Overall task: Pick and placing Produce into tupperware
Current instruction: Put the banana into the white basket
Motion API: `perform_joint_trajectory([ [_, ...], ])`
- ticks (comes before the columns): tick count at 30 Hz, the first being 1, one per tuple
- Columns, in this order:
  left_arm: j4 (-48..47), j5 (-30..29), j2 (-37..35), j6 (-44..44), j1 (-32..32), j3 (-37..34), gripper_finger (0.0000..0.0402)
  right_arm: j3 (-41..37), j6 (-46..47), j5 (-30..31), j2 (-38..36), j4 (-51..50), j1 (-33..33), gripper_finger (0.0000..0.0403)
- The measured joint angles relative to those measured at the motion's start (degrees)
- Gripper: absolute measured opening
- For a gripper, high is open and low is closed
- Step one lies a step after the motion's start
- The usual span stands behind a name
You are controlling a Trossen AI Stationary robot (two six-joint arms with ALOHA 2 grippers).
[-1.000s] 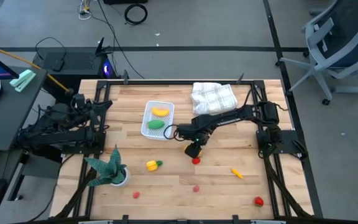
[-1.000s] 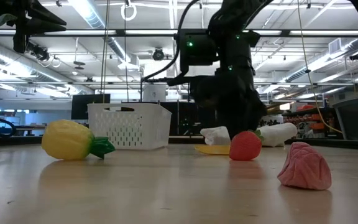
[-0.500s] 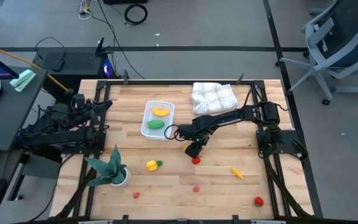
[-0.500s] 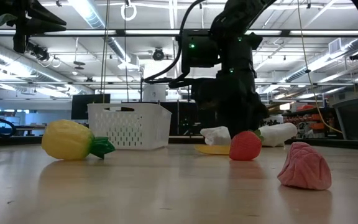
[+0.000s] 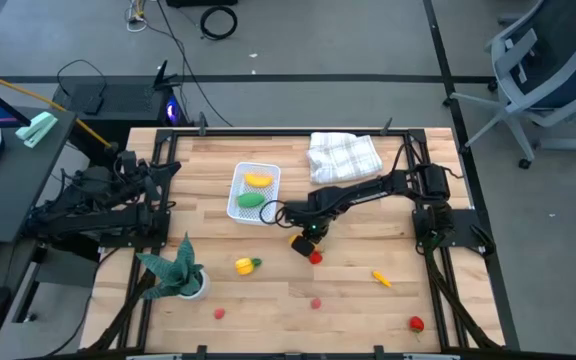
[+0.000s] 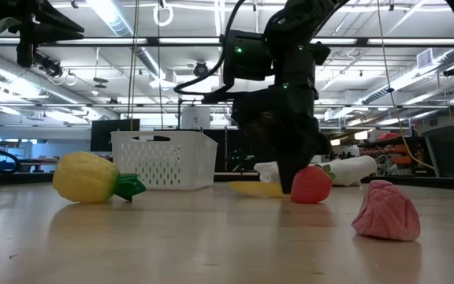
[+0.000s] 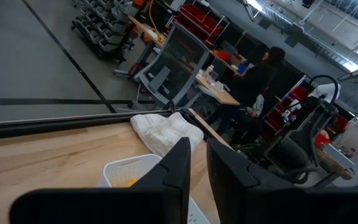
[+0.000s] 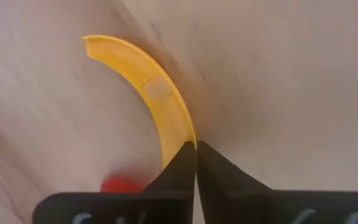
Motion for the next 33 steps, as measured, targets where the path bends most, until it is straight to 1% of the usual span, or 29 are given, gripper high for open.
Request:
perform_joint_trajectory([
  [2,0.00,0.00,0.00,-0.35,0.00,0.00,0.0055,-0.02,0.41,1.05,-0.48,1.59,-0.30,0.0006],
  [6,0.02,0.00,0.00,-1.47,0.00,0.02,0.0057,1.02,2.59,2.89,-1.35,2.68,-1.40,0.0005],
  [11,0.03,0.00,0.00,-1.51,0.00,0.01,0.0059,5.54,1.61,5.26,-2.51,1.82,-3.00,0.0004],
  [15,-0.20,0.00,0.02,-1.86,0.02,0.00,0.0054,8.51,1.13,7.36,-5.50,0.83,-4.52,0.0003],
  [18,-0.60,-0.02,0.00,-1.87,0.01,0.02,0.0053,10.20,1.10,12.64,-9.41,1.41,-5.71,0.0002],
  [21,-0.91,-0.01,0.00,-1.49,0.02,0.02,0.0055,10.88,1.87,17.34,-13.34,4.22,-7.23,0.0002],
  [24,-1.23,-0.02,0.00,-1.45,0.02,0.02,0.0057,10.91,0.58,19.36,-16.50,10.50,-8.68,0.0002],
  [27,-1.25,-0.02,0.00,-0.98,0.02,0.02,0.0059,11.00,-2.74,19.97,-17.88,18.65,-9.84,0.0001],
  [29,-1.27,-0.02,0.00,-0.93,0.02,0.02,0.0059,11.00,-4.95,19.76,-17.46,23.38,-10.25,0.0001],
  [33,-1.49,-0.02,0.00,-0.78,0.03,0.02,0.0054,11.45,-6.63,18.35,-14.96,27.97,-10.81,0.0000],
])
